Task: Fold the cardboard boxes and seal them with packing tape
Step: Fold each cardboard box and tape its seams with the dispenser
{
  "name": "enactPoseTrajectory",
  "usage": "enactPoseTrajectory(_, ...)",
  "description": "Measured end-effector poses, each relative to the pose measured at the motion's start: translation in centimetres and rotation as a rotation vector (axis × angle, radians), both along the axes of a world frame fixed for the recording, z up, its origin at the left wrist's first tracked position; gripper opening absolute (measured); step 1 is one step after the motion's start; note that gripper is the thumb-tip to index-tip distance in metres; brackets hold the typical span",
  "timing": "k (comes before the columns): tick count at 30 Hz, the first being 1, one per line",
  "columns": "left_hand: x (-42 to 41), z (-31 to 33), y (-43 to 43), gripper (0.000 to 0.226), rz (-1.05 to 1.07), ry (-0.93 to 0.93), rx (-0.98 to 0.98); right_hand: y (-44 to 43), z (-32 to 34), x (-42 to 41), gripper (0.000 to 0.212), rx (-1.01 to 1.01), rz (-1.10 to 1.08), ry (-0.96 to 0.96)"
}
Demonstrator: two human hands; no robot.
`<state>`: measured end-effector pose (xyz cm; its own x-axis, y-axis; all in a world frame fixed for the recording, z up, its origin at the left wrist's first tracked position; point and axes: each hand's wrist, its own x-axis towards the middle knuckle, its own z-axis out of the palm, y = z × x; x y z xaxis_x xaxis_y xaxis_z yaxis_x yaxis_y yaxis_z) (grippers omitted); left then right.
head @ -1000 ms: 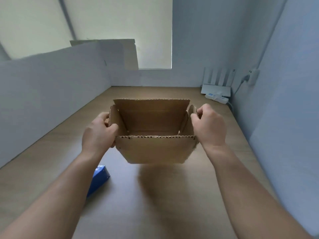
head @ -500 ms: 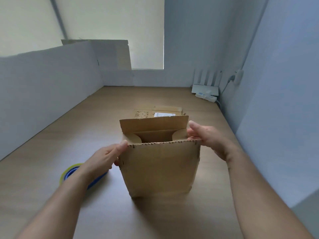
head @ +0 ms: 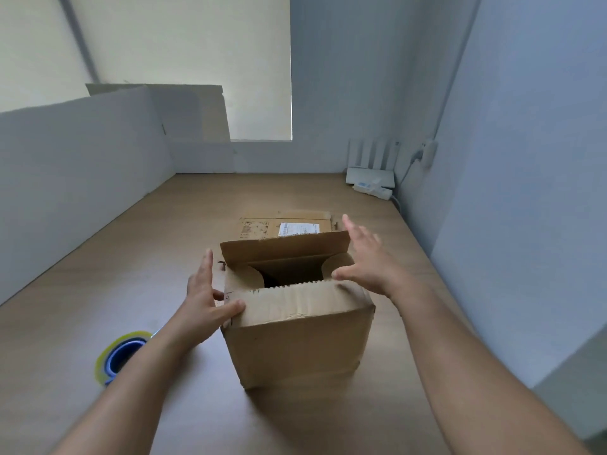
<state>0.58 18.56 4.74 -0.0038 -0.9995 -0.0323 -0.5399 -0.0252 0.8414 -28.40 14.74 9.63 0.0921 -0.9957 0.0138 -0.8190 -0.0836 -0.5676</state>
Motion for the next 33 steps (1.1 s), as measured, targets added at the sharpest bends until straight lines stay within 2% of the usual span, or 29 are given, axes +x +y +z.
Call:
enactPoseTrajectory(2,0.0,0.0,-0.2,0.098,-0.025,0.042,0.014,-0.2,-0.4,-0.2,0.034,-0.036,0.002,0.051)
enactPoseTrajectory(3,-0.1,-0.1,-0.3,0.095,-0.041,0.047,0.016,-0.1,-1.1,-0.4,0.020,-0.025,0.017,0.074)
enactPoseTrajectory(5,-0.3,-0.4,-0.5,0.080,-0.077,-0.014,0.019,0.3,-3.0,-1.2,0.030,0.065,0.010,0.023)
enactPoseTrajectory(7,-0.7,-0.8,-0.7,0.064,-0.087,-0.064,0.039,1.2,-4.6,-1.7,0.041,0.110,0.002,-0.106)
enactPoseTrajectory(10,-1.1,-1.8,-0.3,0.049,-0.045,0.009,0.071,2.1,-6.2,-1.6,0.039,0.014,-0.016,-0.272)
enactPoseTrajectory(13,-1.5,-2.6,-0.8,0.042,0.053,-0.016,0.032,2.0,-6.6,-1.0,0.034,-0.110,-0.119,-0.274)
enactPoseTrajectory(16,-1.8,-2.8,-1.9,0.042,0.151,-0.070,0.018,1.2,-6.5,-0.3,0.033,-0.151,-0.169,-0.240)
enactPoseTrajectory(27,-2.1,-3.4,-5.8,0.043,0.165,0.012,-0.030,-2.1,-7.0,-0.4,0.036,-0.169,-0.248,-0.197)
enactPoseTrajectory(33,-1.6,-3.5,-8.2,0.046,0.150,-0.071,0.061,-4.4,-6.3,0.4,0.039,-0.099,-0.251,-0.132)
